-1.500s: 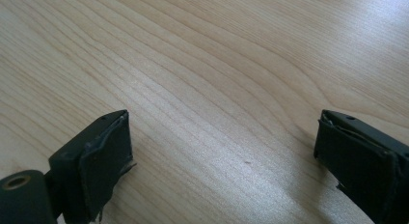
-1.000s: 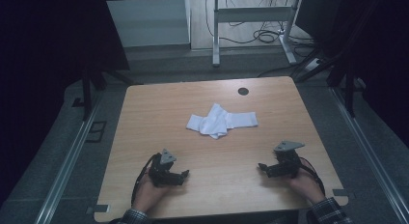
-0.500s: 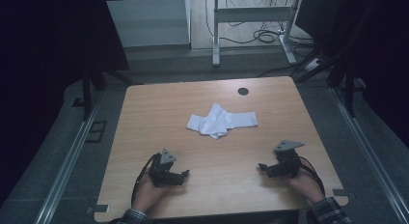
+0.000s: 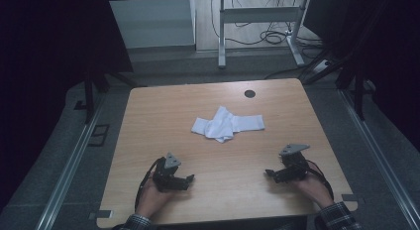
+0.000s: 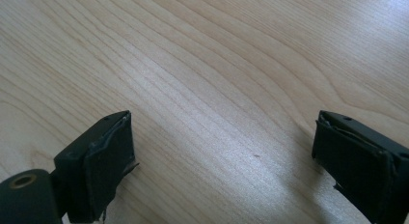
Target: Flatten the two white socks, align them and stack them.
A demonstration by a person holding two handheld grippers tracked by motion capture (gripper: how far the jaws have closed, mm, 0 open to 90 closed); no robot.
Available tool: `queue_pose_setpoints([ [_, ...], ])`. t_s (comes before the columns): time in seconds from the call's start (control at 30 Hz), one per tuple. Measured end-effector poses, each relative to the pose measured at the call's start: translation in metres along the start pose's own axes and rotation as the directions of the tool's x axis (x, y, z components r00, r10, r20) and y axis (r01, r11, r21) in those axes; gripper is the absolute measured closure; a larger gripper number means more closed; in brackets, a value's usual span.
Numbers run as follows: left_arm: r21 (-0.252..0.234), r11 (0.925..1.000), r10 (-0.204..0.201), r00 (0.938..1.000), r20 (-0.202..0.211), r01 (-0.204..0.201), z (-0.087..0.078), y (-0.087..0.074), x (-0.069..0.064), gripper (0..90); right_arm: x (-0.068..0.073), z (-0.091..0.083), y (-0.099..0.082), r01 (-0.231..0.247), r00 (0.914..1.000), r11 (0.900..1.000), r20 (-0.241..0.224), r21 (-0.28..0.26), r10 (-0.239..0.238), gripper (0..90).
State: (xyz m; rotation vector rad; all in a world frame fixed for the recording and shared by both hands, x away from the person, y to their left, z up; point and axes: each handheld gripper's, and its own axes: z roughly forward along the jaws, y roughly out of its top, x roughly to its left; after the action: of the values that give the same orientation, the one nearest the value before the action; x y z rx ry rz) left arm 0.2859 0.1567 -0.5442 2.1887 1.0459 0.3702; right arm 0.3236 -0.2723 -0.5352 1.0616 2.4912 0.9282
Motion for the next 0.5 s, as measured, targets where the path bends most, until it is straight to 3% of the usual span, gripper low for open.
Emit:
queue_pose_setpoints([
  [0.5,0.0,1.0,-0.001,1.0,0.0,0.001,0.0,0.0,0.0,11.6,-0.005,-0.008,0.018,-0.047,0.9987,0.9989,-0.022,-0.005,0.047,9.4],
])
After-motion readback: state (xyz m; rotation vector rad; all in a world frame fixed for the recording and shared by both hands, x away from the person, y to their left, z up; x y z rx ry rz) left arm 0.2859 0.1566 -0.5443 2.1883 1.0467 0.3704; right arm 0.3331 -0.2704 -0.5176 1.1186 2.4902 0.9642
